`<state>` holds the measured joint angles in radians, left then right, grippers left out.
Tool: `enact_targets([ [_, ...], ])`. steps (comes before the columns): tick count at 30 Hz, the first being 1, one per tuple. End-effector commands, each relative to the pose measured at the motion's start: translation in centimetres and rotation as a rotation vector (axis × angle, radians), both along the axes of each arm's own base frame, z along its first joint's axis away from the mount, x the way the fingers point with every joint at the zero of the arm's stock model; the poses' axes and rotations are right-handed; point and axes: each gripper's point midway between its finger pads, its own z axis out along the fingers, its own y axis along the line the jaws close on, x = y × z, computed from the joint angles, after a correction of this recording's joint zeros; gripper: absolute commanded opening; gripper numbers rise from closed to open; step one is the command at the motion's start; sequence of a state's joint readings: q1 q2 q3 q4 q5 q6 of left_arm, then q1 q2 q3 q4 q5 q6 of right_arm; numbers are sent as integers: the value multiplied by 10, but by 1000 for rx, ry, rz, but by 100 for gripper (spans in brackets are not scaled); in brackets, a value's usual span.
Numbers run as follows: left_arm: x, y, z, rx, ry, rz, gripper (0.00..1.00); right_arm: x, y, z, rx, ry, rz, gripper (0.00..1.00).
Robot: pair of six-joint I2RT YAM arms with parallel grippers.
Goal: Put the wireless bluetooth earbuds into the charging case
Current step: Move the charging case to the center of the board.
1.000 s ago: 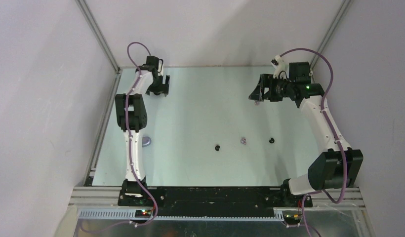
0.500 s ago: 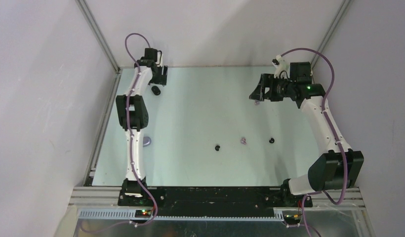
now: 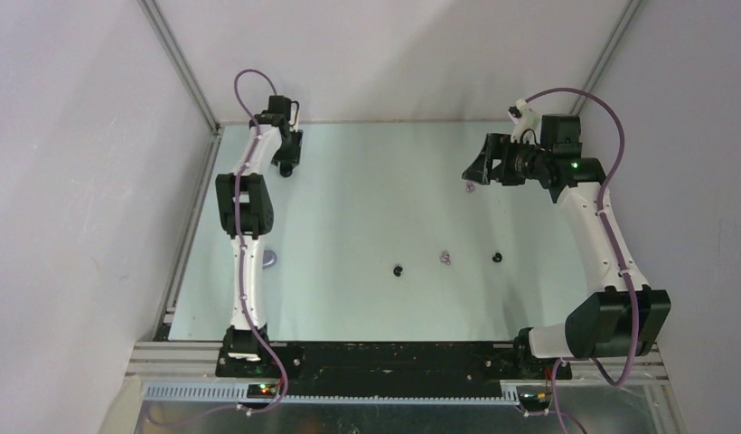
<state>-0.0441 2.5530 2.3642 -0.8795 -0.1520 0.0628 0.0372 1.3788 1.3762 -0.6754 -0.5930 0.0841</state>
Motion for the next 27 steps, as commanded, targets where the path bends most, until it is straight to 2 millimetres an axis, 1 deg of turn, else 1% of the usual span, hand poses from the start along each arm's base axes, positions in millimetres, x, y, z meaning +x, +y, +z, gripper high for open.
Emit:
enact_targets([
  [1, 9, -1, 16, 12, -40, -13, 56, -4, -2, 20, 27, -58, -5, 83],
  [3, 9, -3, 15, 4, -36, -20, 56, -5, -2, 21, 29, -62, -8, 83],
  [7, 5, -16, 13, -17, -17, -60, 55, -5, -2, 22, 32, -64, -6, 83],
  [10, 0, -20, 12, -16, -3, -73, 55, -5, -2, 21, 30, -61, -7, 83],
  [11, -1, -21, 12, -20, 0, -76, 53, -5, -2, 21, 31, -61, -6, 83],
  [14, -5, -23, 10, -26, 17, -82, 38, -6, -1, 23, 33, -67, -2, 83],
  [16, -8, -26, 9, -27, 24, -90, 32, -6, -2, 25, 29, -74, -5, 83],
  [17, -10, -27, 9, -28, 30, -93, 30, -6, -2, 25, 26, -78, -7, 83],
  [18, -11, -29, 9, -31, 33, -97, 26, -6, -2, 25, 24, -79, -8, 83],
  [19, -14, -33, 9, -43, 39, -103, 24, -6, -2, 25, 22, -81, -9, 83],
  [20, -15, -37, 9, -58, 42, -110, 19, -6, -2, 26, 22, -82, -9, 83],
  [22, -18, -46, 17, -75, 35, -127, 16, -6, -1, 26, 22, -86, -2, 83],
  [23, -21, -54, 15, -81, 41, -139, 15, -6, 2, 26, 19, -91, 7, 83],
  [24, -22, -60, 23, -90, 29, -156, 15, -6, 5, 25, 17, -90, 14, 83],
  [25, -26, -72, 23, -87, 35, -187, 14, -6, 9, 25, 12, -95, 27, 83],
  [26, -29, -86, 32, -96, 23, -218, 13, -5, 12, 23, 9, -95, 36, 83],
  [27, -34, -92, 30, -103, 31, -225, 13, -5, 18, 22, 2, -102, 54, 83],
])
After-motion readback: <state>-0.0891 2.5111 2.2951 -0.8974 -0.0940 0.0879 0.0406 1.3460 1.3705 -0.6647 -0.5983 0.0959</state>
